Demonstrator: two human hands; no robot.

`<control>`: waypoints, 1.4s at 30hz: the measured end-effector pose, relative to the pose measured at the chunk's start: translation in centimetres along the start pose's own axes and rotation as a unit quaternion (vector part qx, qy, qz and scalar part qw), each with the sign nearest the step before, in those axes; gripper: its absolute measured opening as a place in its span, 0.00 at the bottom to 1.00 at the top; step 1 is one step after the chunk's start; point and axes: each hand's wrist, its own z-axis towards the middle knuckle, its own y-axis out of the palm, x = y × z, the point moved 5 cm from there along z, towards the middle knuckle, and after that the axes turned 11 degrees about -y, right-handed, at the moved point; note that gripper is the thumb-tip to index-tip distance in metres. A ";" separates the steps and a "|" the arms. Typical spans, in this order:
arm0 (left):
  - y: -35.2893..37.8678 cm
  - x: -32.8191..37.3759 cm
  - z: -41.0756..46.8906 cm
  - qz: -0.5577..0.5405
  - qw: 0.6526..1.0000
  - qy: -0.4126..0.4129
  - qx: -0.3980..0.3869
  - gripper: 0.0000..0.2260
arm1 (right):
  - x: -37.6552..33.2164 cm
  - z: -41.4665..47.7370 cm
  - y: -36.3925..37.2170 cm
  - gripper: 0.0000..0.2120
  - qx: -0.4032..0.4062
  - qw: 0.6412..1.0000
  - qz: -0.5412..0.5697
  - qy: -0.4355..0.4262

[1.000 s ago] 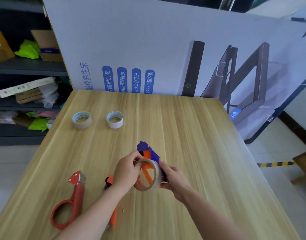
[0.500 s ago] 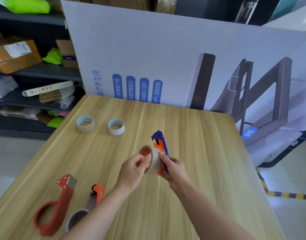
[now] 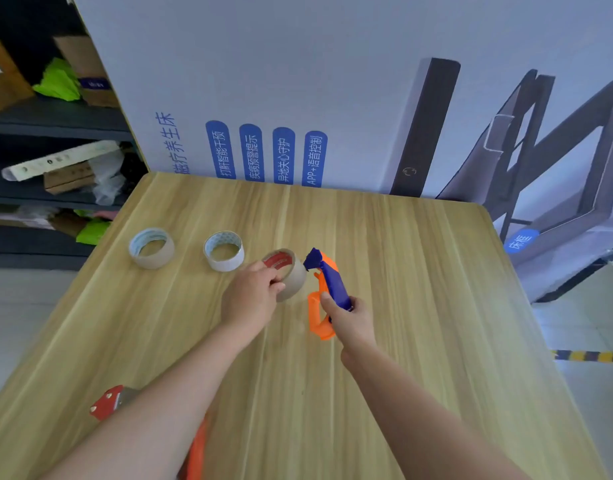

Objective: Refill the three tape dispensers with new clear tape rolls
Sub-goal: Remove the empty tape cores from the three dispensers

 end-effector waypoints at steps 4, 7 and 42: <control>2.5 0.0 3.9 0.070 0.996 0.040 -0.025 0.06 | 1.0 2.3 0.4 0.25 0.026 0.999 0.003 0.018; 4.8 -0.7 6.4 0.120 0.991 0.056 -0.030 0.08 | 1.6 3.5 0.6 0.35 0.034 0.999 0.009 0.033; 4.7 -5.6 -22.0 0.011 0.977 -0.130 -0.168 0.10 | 11.4 -15.1 -5.4 0.14 -0.199 0.970 -0.132 0.037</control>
